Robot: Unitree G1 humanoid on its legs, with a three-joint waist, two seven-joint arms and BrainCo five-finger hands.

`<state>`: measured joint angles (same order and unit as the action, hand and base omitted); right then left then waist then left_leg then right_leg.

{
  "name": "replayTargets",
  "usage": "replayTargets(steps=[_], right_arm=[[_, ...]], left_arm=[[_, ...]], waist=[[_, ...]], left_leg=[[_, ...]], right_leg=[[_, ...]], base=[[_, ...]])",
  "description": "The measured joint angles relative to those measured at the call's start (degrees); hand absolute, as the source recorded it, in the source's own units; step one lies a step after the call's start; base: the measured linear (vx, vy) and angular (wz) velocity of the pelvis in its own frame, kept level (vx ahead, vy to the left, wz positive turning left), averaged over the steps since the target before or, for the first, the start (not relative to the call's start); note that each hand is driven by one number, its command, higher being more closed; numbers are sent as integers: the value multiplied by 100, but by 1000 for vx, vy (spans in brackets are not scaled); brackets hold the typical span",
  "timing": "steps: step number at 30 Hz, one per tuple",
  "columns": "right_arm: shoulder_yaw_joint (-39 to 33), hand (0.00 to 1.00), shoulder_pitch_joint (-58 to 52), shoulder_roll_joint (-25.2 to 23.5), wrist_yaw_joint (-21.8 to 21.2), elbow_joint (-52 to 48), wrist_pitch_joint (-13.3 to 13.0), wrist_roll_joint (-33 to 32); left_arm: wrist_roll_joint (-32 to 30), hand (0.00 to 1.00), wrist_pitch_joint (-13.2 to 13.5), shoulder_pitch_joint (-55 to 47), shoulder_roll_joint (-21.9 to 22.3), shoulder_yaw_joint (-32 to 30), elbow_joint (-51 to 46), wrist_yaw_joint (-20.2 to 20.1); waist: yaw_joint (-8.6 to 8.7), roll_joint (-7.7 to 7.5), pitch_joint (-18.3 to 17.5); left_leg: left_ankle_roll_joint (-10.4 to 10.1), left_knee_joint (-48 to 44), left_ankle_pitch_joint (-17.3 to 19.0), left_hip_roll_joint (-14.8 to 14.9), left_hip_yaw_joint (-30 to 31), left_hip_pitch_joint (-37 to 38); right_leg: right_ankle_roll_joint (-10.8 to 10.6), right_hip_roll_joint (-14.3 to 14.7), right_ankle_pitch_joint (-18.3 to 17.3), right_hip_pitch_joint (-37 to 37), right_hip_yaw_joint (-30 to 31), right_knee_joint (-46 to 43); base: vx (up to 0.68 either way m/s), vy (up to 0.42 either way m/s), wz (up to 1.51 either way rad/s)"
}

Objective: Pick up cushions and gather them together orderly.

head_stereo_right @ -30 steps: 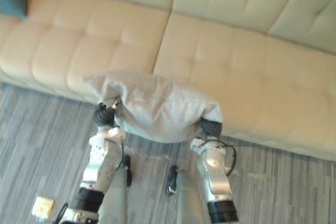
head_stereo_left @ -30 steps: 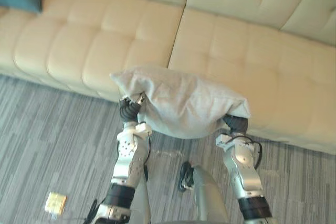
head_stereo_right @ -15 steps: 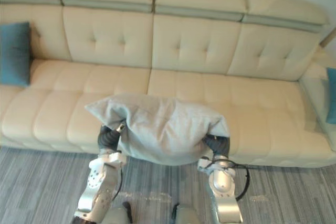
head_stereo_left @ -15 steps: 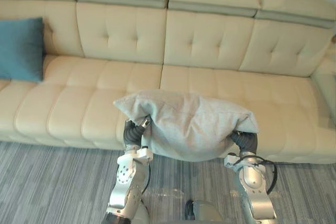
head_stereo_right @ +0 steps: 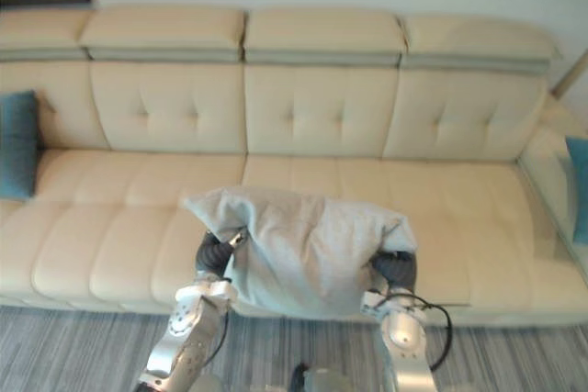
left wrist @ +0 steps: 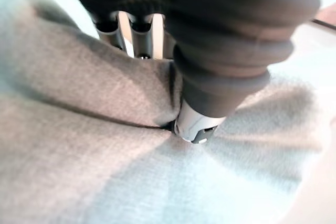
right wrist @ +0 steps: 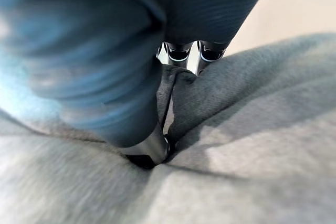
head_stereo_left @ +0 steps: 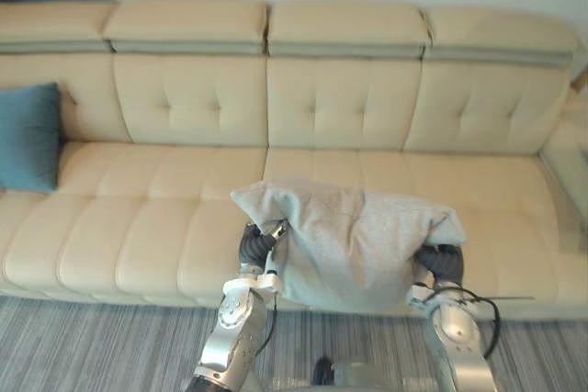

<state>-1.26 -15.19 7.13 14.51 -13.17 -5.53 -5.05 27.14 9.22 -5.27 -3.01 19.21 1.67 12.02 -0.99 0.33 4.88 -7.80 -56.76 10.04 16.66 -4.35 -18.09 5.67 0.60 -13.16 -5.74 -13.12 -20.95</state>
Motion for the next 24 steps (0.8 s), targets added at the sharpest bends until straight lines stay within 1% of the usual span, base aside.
replayTargets(steps=[1, 2, 3, 4, 5, 6, 7, 8, 9, 10, 11, 12, 13, 14, 16, 18, 20, 22, 24], right_arm=[[-2, 100, 31, -2, 2, -94, -23, -1], [-4, 100, 69, -13, 9, -150, -30, -2], [-5, 100, 92, -12, 12, -172, -48, -4], [-15, 100, 104, -13, 13, -171, -49, -7], [-33, 100, 117, -12, 15, -169, -49, -7], [-56, 100, 123, -9, 61, -135, -48, 3], [-104, 100, 124, -16, 62, -98, -42, 1], [-129, 100, 135, -40, 61, -33, -35, 1], [-142, 100, 121, -161, 61, 91, -16, 1], [-153, 100, 122, -202, 61, 122, -3, 1], [-206, 100, 139, -313, 51, 235, -1, 0], [-238, 100, 180, -366, 31, 338, 7, 0], [-257, 100, 182, -380, 16, 349, 7, -1], [-261, 100, 203, -381, 9, 381, 7, -1], [-274, 100, 346, -380, 8, 558, 8, -4], [-295, 100, 457, -371, 8, 703, 8, -3], [-296, 100, 659, -351, 6, 962, 8, -3], [-287, 100, 911, -291, -26, 1227, 18, 1], [-253, 100, 1051, -231, -53, 1328, 36, 6]], left_arm=[[-1, 100, 0, 9, 6, 0, -1, -3], [-1, 100, -7, 5, 14, 3, -1, -3], [-1, 100, -17, 1, 38, 3, -1, -3], [-2, 100, -18, 3, 50, 3, -2, -3], [-2, 100, -18, 4, 64, 4, -17, -2], [-60, 100, -25, 3, 89, 28, -30, 0], [-62, 100, -24, 2, 99, 74, -30, 0], [-62, 100, -29, 7, 74, 90, -30, -1], [-62, 100, -78, -2, 31, 96, -29, -1], [-63, 100, -88, -2, 24, 96, -29, -1], [-62, 100, -88, -1, 5, 97, -29, -1], [-62, 100, -88, -1, -34, 114, -29, -1], [-62, 100, -86, 0, -43, 124, -29, -1], [-62, 100, -79, 0, -46, 128, -29, -1], [-63, 100, -76, 1, -72, 132, -28, -1], [-64, 100, -76, 1, -91, 139, -28, -1], [-68, 100, -78, 3, -200, 167, -29, -1], [-116, 100, -88, 9, -428, 203, -29, -1], [-125, 100, -91, 12, -486, 203, -28, 1]], waist=[[-6, 24, -25], [-17, 43, -39], [-56, 38, -35], [-74, 27, -46], [-96, 33, -64], [-123, 78, -92], [-111, 116, -125], [-106, 79, -139], [-93, -124, -176], [-92, -177, -199], [-96, -295, -261], [-96, -377, -300], [-100, -388, -307], [-100, -389, -308], [-99, -392, -311], [-98, -389, -313], [-79, -403, -323], [-54, -409, -328], [-46, -408, -328]], left_leg=[[145, -44, 87, 22, -108, -181], [289, 121, 177, 33, -206, -281], [413, 584, 281, 28, -285, -365], [449, 1089, 307, -21, -274, -359], [444, 1694, 306, -58, -276, -260], [354, 2670, 151, -127, -248, -58], [415, 3138, -124, -194, -183, 68], [109, 3279, -328, -298, -161, 152], [134, 3495, -387, -501, -294, 271], [145, 3543, -393, -556, -324, 283], [205, 3697, -433, -696, -445, 344], [274, 3871, -479, -841, -555, 439], [287, 3915, -488, -886, -609, 466], [320, 4018, -509, -1010, -632, 527], [370, 4191, -541, -1116, -707, 606], [422, 4306, -576, -1176, -732, 635], [455, 4550, -687, -1232, -751, 686], [465, 4932, -905, -1314, -750, 765], [470, 5163, -1033, -1340, -723, 815]], right_leg=[[4, 4, -30, 60, 28, 25], [0, 5, -33, 103, 77, 60], [-21, 2, -45, 181, 173, 138], [-50, -14, -50, 193, 223, 163], [-100, -23, -47, 179, 257, 173], [-194, -20, -45, 177, 298, 204], [-297, -18, -78, 178, 333, 202], [-369, -98, -114, 175, 396, 149], [-526, -276, -113, 162, 509, 150], [-562, -324, -96, 156, 547, 181], [-668, -455, -40, 161, 656, 321], [-762, -577, 8, 180, 769, 435], [-792, -616, 26, 184, 807, 473], [-880, -690, 81, 191, 887, 587], [-964, -771, 141, 203, 985, 725], [-981, -801, 198, 217, 1030, 853], [-995, -819, 287, 208, 1064, 1038], [-992, -817, 445, 216, 1085, 1267], [-990, -806, 533, 263, 1088, 1421]], base=[[169, 12, -21], [180, 72, -27], [142, 92, -29], [134, 111, -30], [132, 180, -27], [173, 253, -23], [182, 272, -18], [164, 222, -10], [127, 161, -8], [151, 204, -11], [145, 217, -15], [128, 215, -17], [100, 185, -17], [57, 155, -14], [39, 125, -17], [13, 63, -9], [0, 27, -6], [17, 5, -6], [15, 0, -1]])
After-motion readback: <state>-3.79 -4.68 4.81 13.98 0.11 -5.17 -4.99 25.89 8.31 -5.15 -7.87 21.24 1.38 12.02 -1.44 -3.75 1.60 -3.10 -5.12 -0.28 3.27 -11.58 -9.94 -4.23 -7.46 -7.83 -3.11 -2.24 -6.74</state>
